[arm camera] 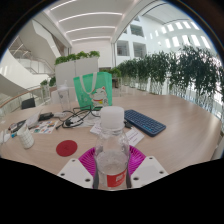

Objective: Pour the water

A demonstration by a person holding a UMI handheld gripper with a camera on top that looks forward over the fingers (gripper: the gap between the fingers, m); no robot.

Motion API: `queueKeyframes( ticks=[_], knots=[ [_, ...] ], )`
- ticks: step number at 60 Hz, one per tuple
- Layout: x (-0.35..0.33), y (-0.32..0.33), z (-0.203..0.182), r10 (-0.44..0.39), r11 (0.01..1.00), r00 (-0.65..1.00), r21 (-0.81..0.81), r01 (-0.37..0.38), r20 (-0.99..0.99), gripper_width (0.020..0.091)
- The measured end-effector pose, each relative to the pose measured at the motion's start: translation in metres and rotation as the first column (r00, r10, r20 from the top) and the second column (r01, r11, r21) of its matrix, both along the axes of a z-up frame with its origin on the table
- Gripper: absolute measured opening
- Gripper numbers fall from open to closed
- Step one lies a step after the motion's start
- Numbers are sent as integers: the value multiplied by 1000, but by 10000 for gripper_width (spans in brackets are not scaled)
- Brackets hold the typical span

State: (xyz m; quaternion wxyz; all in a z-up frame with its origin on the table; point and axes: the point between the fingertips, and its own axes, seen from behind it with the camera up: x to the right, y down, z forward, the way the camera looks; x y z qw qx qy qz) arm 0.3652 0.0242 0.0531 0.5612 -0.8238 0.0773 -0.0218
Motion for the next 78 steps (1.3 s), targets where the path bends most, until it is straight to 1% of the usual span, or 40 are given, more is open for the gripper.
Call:
queueKeyframes(
  ticks=[3, 8, 12, 15, 17, 20, 24, 27, 31, 35, 39, 42, 43, 44, 47, 53, 60, 65, 69, 74, 76, 78],
  knots=[
    [-4, 1, 18, 4, 1000, 999, 7, -5, 35, 370],
    [-27, 12, 64, 44, 998, 993, 33, -48, 111, 367],
    [-54, 30, 111, 99, 993, 971, 40, -110, 216, 368],
    [-87, 47, 136, 134, 987, 929, 39, -157, 345, 370],
    [-103, 57, 155, 173, 979, 884, 22, -203, 435, 368],
    [-135, 77, 170, 220, 966, 795, -14, -257, 565, 368],
    [-193, 97, 176, 286, 937, 624, -77, -341, 727, 368],
    [-219, 109, 172, 323, 918, 462, -154, -366, 826, 366],
    [-255, 129, 156, 335, 907, 264, -234, -350, 905, 368],
    [-269, 144, 148, 324, 901, 21, -302, -313, 946, 364],
    [-286, 155, 140, 305, 894, -248, -366, -259, 920, 364],
    [-288, 158, 137, 311, 887, -402, -415, -202, 861, 366],
    [-290, 161, 131, 313, 888, -433, -422, -183, 845, 366],
    [-291, 169, 133, 346, 868, -468, -467, -170, 813, 360],
    [-291, 171, 127, 353, 869, -532, -480, -117, 769, 367],
    [-303, 176, 132, 305, 870, -714, -490, -61, 631, 368],
    [-310, 175, 130, 306, 856, -771, -516, -34, 559, 365],
    [-314, 175, 128, 292, 857, -789, -515, -36, 541, 368],
    [-313, 175, 122, 305, 849, -772, -526, -45, 558, 366],
    [-311, 178, 120, 327, 846, -690, -526, -90, 645, 367],
    [-308, 180, 122, 337, 852, -609, -508, -126, 718, 367],
    [-305, 181, 128, 341, 864, -492, -474, -172, 801, 367]
  ],
)
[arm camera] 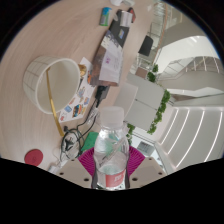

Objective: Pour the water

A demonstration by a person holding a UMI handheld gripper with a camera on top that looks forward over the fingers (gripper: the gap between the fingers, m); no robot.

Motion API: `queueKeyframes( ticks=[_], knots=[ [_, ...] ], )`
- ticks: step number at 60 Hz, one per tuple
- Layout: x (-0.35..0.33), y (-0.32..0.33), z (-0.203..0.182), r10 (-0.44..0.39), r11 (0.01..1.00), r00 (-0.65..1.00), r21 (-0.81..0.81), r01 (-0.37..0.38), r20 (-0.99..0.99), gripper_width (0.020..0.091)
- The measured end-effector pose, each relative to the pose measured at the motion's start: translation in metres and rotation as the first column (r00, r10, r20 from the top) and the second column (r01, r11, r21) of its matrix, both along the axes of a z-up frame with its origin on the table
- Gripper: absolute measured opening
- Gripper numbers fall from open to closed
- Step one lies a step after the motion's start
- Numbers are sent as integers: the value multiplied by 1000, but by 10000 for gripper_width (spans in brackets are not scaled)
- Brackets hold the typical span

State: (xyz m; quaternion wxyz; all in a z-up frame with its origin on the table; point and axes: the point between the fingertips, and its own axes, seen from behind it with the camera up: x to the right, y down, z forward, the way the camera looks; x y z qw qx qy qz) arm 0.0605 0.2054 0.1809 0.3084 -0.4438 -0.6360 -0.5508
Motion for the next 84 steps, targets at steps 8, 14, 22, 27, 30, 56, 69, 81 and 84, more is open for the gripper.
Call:
queueKeyframes(
  ticks=[8, 14, 22, 27, 30, 56, 69, 81, 84],
  knots=[
    [20, -4, 41, -42, 994, 727, 47, 101, -686, 371],
    [55, -9, 36, -153, 982, 185, -128, 139, -971, 373],
    [99, -30, -4, -161, 976, -333, -200, 84, -929, 408],
    [116, -39, -26, -207, 974, -423, -228, -2, -882, 453],
    [117, -46, -41, -210, 976, -422, -216, -34, -882, 465],
    [112, -56, -119, -291, 957, -338, -271, -105, -895, 492],
    [119, -73, -121, -346, 937, -303, -343, -66, -888, 703],
    [123, -136, -94, -376, 919, -336, -395, -13, -864, 831],
    [122, -157, -78, -363, 921, -346, -390, 9, -865, 830]
  ],
)
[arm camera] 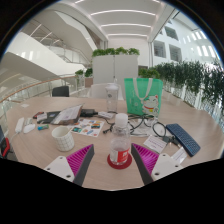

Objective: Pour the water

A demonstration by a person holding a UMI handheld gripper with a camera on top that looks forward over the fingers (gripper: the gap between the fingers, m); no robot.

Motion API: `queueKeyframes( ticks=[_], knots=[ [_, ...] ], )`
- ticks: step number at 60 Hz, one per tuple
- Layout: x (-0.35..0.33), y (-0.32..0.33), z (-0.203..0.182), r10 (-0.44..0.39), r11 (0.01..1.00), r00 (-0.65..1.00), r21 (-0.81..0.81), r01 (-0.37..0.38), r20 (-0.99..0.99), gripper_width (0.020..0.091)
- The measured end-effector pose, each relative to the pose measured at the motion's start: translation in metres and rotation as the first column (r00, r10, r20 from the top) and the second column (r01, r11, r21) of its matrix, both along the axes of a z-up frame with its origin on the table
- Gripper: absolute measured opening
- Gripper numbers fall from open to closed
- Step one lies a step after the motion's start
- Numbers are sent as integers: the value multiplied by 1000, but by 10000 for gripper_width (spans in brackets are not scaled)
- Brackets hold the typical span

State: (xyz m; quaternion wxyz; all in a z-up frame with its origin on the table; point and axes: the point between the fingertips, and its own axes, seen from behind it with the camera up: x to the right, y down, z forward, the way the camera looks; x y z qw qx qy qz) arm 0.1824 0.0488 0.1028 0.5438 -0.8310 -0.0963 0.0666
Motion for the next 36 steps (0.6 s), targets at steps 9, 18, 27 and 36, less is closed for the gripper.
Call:
queueKeyframes(
  ticks=[9, 18, 27, 36],
  knots=[
    [-13, -72, 55, -81, 997, 997, 16, 81, 4, 831],
    [-29, -143, 104, -173, 984, 985, 45, 171, 28, 829],
    [-53, -198, 138, -210, 976, 978, 60, 208, 17, 827],
    [-71, -237, 158, -219, 973, 976, 69, 218, 13, 828]
  ],
)
